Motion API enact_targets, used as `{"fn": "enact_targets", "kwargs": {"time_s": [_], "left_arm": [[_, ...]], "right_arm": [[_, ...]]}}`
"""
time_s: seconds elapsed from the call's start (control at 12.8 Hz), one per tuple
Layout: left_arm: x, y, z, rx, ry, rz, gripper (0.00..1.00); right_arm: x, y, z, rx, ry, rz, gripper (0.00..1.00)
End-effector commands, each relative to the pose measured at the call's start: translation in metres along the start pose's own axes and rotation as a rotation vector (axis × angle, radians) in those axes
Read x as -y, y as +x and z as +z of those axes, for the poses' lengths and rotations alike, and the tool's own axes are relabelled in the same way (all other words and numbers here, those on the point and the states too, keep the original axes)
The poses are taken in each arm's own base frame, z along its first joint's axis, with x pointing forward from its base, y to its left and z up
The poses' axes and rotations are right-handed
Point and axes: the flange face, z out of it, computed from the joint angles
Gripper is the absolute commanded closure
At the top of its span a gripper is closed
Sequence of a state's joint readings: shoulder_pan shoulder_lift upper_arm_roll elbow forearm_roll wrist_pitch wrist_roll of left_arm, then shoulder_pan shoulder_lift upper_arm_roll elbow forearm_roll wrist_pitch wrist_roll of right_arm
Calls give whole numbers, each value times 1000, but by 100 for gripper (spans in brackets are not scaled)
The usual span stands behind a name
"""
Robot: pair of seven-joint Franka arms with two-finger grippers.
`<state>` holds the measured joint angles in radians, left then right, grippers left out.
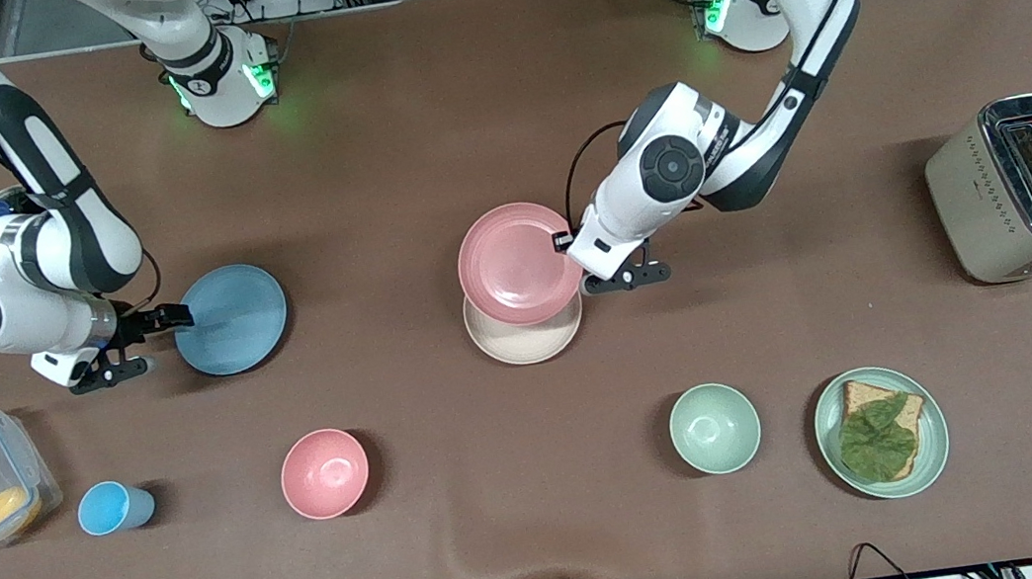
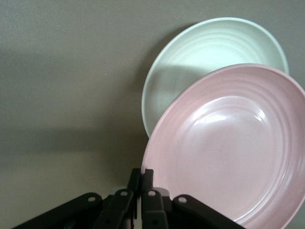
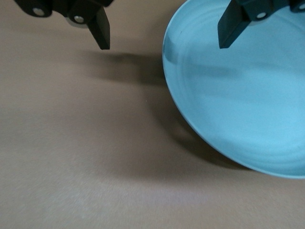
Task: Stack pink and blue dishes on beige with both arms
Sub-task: 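Lower the pink plate onto the beige plate while the right gripper grasps the blue plate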
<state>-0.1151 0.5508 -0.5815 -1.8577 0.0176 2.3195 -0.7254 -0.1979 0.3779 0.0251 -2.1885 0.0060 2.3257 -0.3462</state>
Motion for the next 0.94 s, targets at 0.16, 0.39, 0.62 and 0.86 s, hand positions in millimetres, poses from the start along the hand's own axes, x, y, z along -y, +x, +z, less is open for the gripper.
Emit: {"fn": "enact_targets", "kwargs": {"time_s": [0.16, 0.39, 0.62, 0.86], "left_arm": [[-1, 17, 23, -15, -12, -3, 100], [-1, 24, 31, -11, -16, -1, 100], [-1, 34, 33, -17, -22, -6, 100], [4, 38, 38, -40, 15, 23, 100]], "right_arm": [[0, 4, 16, 11, 49, 12, 31], [1, 6, 20, 15, 89, 49, 80], [1, 11, 10, 41, 102, 41, 100], [-2, 22, -9, 84, 125, 36, 100]]}}
